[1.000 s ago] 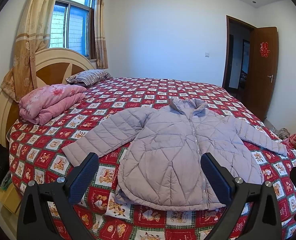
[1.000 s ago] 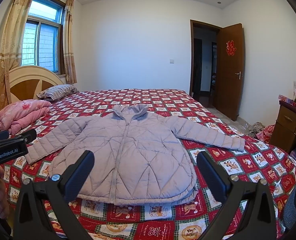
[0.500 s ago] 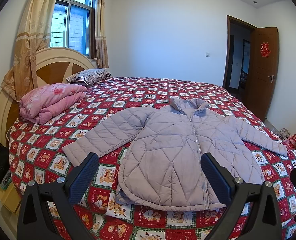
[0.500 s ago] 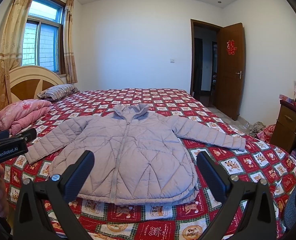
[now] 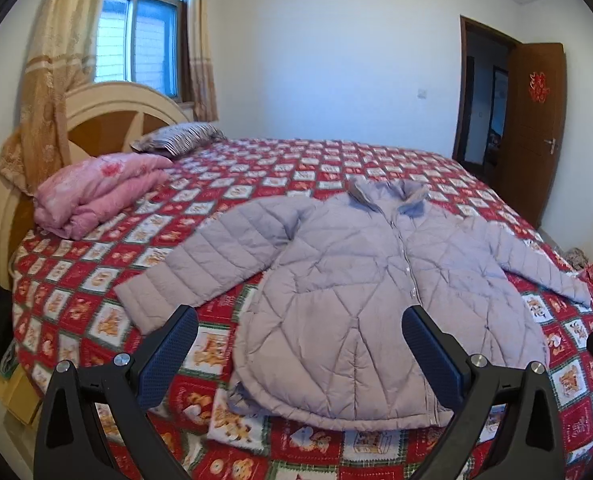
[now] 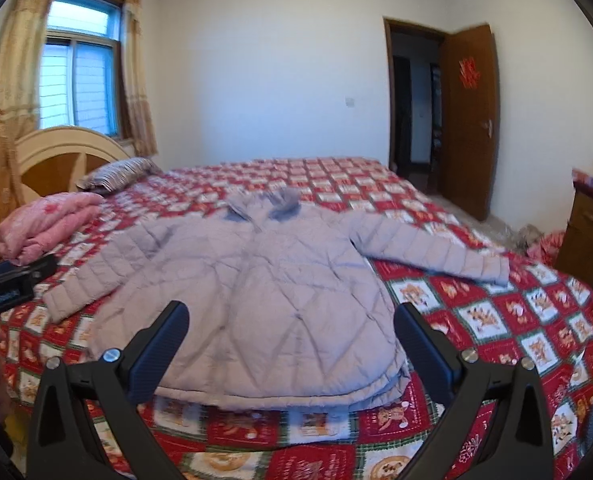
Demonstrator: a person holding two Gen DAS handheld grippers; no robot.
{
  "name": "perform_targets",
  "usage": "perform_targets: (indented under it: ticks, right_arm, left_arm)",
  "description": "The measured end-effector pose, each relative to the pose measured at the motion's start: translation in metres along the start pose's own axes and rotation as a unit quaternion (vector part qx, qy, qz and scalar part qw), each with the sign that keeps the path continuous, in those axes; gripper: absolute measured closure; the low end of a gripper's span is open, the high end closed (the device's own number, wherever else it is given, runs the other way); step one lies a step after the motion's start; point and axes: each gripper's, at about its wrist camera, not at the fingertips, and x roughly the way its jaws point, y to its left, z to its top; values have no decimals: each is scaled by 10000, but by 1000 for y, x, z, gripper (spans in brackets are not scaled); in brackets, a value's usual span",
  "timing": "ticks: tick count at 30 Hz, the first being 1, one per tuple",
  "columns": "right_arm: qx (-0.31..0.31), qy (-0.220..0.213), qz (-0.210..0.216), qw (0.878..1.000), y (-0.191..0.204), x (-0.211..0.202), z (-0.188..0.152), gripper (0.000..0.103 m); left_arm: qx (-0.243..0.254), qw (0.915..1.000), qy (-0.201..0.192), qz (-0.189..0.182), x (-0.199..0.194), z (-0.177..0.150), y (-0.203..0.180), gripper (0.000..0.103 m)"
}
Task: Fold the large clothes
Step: 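Grasp the jacket sleeve nearest the right gripper by its cuff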
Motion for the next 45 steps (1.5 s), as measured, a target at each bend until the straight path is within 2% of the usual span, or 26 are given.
perform_targets:
  ticks: [6,12,16,20,23,26,29,30,31,32,33,34,36,41,45]
  right_arm:
    - [354,275,-490,9978,-54,54,-3,0]
    - [750,645,-1220,9876,-137,106,7,0]
    - [1202,872,-1779,9728,-210,139,13,1]
    - [1723,1162,-2241,9522,-285,173,15,10]
    - [2033,1372,-2424,9387,-325,193,14,17]
    - [2181,1616,-2467,9303,-349,214,12,27]
    - [2169,1831,-2349,9297,-358,231,7,44]
    - [2131,1863,-2327,9305,-361,237,5,46]
    - [1961,1809,-2409,9332,-356,237,7,50]
    - [1793,1843,-2417,9357,-350,239,7,59]
    - [1682,1856,-2431,9371,-347,242,7,65]
    - [1534,1882,-2489,9376,-343,243,8,67]
    - [1420,1893,-2350,9427,-342,246,9,85]
    - [1288,1673,-2208,9522,-327,238,23,90]
    - [1005,1203,-1997,9672,-292,221,51,91]
  left_arm:
    - [201,9994,283,-25,66,13,-19,1]
    - [423,9984,263,284,137,34,-44,1]
    - [526,9966,405,481,191,40,-61,1]
    - [531,9937,649,743,236,43,-67,1]
    - [460,9916,755,942,261,47,-66,1]
    - [512,9889,864,1093,284,51,-66,1]
    - [589,9855,1018,1224,307,51,-65,1]
    - [596,9846,1080,1239,312,49,-64,1]
    - [590,9835,1178,1238,319,47,-62,1]
    - [579,9828,1250,1230,323,45,-62,1]
    - [569,9823,1302,1220,326,43,-61,1]
    - [562,9820,1336,1213,328,41,-61,1]
    - [543,9823,1368,1157,330,41,-59,1]
    - [439,9861,1227,1033,317,54,-50,1]
    - [188,9878,1036,1146,302,74,-30,1]
